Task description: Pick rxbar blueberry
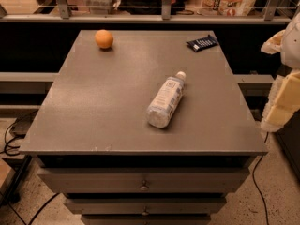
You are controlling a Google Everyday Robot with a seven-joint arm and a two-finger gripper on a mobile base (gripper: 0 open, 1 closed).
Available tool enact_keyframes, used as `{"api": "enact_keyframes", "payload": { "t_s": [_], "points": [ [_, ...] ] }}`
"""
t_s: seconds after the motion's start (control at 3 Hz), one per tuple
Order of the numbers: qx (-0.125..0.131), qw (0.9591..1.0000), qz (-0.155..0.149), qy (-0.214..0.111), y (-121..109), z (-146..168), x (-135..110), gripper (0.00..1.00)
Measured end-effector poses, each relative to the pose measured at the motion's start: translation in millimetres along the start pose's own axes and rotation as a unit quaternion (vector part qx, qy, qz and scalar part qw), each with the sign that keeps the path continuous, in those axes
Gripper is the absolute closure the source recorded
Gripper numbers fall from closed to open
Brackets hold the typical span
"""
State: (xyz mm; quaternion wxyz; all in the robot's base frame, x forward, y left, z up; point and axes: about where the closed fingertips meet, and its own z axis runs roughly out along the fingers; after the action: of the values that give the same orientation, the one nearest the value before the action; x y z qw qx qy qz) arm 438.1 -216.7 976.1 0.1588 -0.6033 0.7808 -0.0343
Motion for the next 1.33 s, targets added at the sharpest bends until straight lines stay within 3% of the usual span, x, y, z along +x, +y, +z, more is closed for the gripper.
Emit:
{"api": "enact_keyframes", "payload": {
  "t_s": [0.33,0.67,1.0,1.33],
  "points": [
    [0.0,1.0,0.0,0.0,0.0,0.0,0.0,0.0],
    [0.015,0.9988,0.006,-0.047,-12.5,4.5,-9.8,0.0],
    [0.039,0.9898,0.021,-0.135,-42.5,13.3,-30.6,0.0],
    [0.061,0.975,0.048,-0.208,-78.8,25.6,-48.7,0.0]
  ]
}}
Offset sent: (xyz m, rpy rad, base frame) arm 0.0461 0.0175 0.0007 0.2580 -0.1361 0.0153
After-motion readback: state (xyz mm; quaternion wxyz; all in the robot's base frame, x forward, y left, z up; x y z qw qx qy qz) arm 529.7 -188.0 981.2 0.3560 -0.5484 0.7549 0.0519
